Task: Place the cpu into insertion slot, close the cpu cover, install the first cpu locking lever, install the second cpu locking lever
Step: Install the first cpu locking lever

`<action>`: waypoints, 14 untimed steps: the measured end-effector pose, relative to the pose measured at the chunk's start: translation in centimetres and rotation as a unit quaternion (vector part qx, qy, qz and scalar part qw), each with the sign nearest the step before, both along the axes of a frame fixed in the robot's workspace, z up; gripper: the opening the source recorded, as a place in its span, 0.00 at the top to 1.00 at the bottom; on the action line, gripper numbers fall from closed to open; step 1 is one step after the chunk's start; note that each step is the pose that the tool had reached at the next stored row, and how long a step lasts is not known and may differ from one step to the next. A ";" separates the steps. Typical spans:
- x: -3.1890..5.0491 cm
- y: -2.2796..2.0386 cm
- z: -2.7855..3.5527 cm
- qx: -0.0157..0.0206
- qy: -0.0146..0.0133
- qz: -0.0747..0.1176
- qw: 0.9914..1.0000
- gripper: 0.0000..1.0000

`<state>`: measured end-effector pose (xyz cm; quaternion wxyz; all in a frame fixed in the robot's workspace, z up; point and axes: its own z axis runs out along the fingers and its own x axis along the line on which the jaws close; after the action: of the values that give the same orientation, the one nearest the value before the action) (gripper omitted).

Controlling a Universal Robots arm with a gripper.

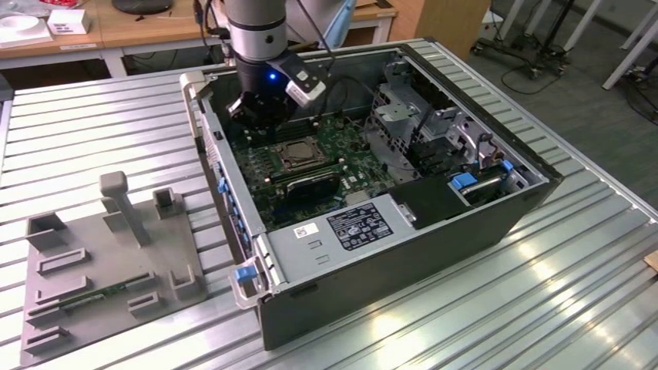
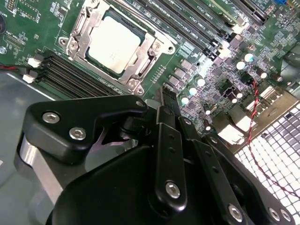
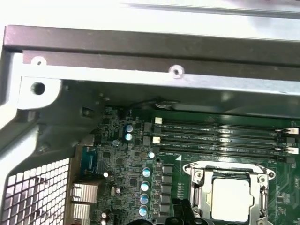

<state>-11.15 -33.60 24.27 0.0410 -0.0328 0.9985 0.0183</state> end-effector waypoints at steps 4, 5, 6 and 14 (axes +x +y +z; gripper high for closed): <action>-0.17 0.27 -0.06 0.000 -0.002 -0.001 1.000 0.89; -0.18 0.39 -0.07 0.000 -0.002 -0.001 1.000 0.89; -0.19 0.51 -0.09 0.000 -0.002 -0.002 1.000 0.89; -0.30 1.01 -0.15 0.000 -0.004 -0.003 1.000 0.89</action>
<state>-11.45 -32.59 24.13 0.0446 -0.0297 0.9984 0.0180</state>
